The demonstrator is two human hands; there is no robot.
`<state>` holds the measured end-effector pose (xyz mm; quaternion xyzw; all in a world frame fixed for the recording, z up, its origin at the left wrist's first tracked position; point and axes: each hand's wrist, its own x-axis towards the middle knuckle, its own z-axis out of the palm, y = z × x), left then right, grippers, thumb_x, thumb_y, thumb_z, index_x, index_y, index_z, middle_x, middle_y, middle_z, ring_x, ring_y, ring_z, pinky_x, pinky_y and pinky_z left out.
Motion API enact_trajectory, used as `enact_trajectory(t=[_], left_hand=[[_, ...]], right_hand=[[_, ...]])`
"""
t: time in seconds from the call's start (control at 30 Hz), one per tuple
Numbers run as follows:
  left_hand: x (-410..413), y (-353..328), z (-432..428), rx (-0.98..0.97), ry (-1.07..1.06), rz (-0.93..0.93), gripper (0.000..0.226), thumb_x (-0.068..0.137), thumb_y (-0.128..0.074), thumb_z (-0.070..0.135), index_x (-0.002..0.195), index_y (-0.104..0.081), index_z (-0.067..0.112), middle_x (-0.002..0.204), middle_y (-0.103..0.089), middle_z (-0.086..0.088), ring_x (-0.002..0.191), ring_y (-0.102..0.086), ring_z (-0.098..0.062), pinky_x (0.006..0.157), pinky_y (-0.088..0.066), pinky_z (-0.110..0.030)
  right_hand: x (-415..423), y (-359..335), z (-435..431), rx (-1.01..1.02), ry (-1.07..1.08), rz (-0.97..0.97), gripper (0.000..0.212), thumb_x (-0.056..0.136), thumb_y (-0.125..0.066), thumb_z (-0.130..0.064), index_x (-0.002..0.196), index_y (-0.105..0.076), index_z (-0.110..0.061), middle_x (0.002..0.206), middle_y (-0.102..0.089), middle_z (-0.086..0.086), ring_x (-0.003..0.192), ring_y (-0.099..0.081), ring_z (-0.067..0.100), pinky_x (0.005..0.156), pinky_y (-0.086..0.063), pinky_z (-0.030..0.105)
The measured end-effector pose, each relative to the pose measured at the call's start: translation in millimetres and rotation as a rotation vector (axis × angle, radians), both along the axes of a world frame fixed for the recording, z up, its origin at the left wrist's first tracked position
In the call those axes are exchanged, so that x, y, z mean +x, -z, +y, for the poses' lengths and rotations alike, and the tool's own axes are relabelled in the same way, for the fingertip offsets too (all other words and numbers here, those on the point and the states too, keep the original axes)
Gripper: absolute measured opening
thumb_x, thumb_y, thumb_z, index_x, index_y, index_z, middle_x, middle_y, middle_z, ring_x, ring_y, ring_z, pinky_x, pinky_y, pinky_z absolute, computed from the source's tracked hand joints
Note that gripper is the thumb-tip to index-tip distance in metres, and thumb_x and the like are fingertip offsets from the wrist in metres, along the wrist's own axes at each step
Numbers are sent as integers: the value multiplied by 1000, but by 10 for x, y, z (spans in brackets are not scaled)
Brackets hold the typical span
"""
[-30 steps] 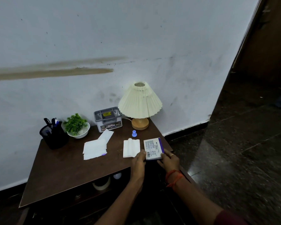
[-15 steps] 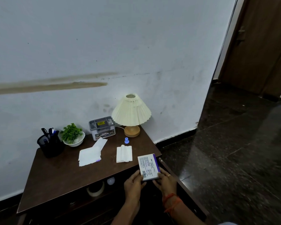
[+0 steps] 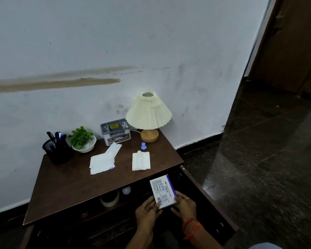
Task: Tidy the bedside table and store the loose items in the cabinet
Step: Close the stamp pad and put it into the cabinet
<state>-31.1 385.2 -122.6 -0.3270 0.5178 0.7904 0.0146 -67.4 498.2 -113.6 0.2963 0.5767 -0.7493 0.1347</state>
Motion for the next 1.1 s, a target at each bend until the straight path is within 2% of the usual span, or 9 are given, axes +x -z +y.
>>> enact_trajectory(t=[0.1,0.23,0.33,0.47,0.6,0.77,0.9,1.03,1.1], left_hand=[[-118,135,-120,-29,-10,-26,42,84,-66,-7,125,-59,-4,102,-71,-17,83,-68,-23,57,-58,-19],[-331,349,-308,-51,-33,-69,42,82,-68,-6,124,-60,-4,114,-69,-22,88,-68,-27,59,-58,-19],[-527,478,-441,-74,-32,-88,41,84,-67,-5,124,-60,-3,115,-68,-20,93,-66,-27,63,-57,-23],[-796,631,-607,-79,-30,-133,31,85,-64,-6,116,-62,-4,112,-66,-20,89,-65,-25,57,-57,-18],[-1044,854,-717,-111,-59,-181,30,88,-61,-5,118,-59,-6,109,-60,-15,90,-61,-28,52,-54,-16],[-1255,1159,-787,-12,69,-349,37,99,-45,5,133,-48,-9,110,-51,-12,101,-49,-27,92,-44,-38],[-1297,1176,-763,-26,116,-361,36,100,-44,7,132,-50,-8,97,-58,-7,94,-53,-24,83,-45,-32],[-1318,1180,-708,20,124,-348,32,100,-45,8,127,-55,-6,109,-61,-11,98,-57,-25,86,-47,-34],[-1320,1204,-670,-45,86,-328,32,96,-52,6,126,-57,-7,121,-63,-17,108,-60,-33,95,-48,-41]], right_hand=[[-140,180,-97,49,-56,2,22,91,-49,-1,93,-63,-18,92,-68,11,82,-64,21,59,-49,29],[-375,443,-261,96,-113,-8,22,91,-52,-2,104,-64,-14,99,-69,13,94,-67,28,62,-53,28],[-576,629,-389,146,-130,3,20,91,-54,-5,104,-64,-17,102,-68,13,98,-66,28,64,-55,27],[-890,856,-555,177,-164,-4,19,91,-56,-4,100,-63,-19,101,-66,14,98,-64,28,66,-55,30],[-1175,1074,-663,259,-187,-15,21,88,-58,-2,108,-66,-3,102,-66,19,93,-62,29,77,-53,37],[-1359,1120,-672,411,-192,-15,25,88,-60,-7,107,-64,7,101,-67,20,96,-64,31,79,-46,30],[-1438,1113,-642,478,-174,-17,27,88,-59,-3,112,-61,10,114,-65,24,106,-63,36,81,-46,30],[-1459,1163,-626,505,-179,-27,30,83,-58,3,111,-62,9,112,-66,25,106,-63,37,90,-51,40],[-1434,1180,-631,503,-197,-28,28,81,-58,3,107,-65,6,109,-68,24,104,-64,36,89,-50,39]])
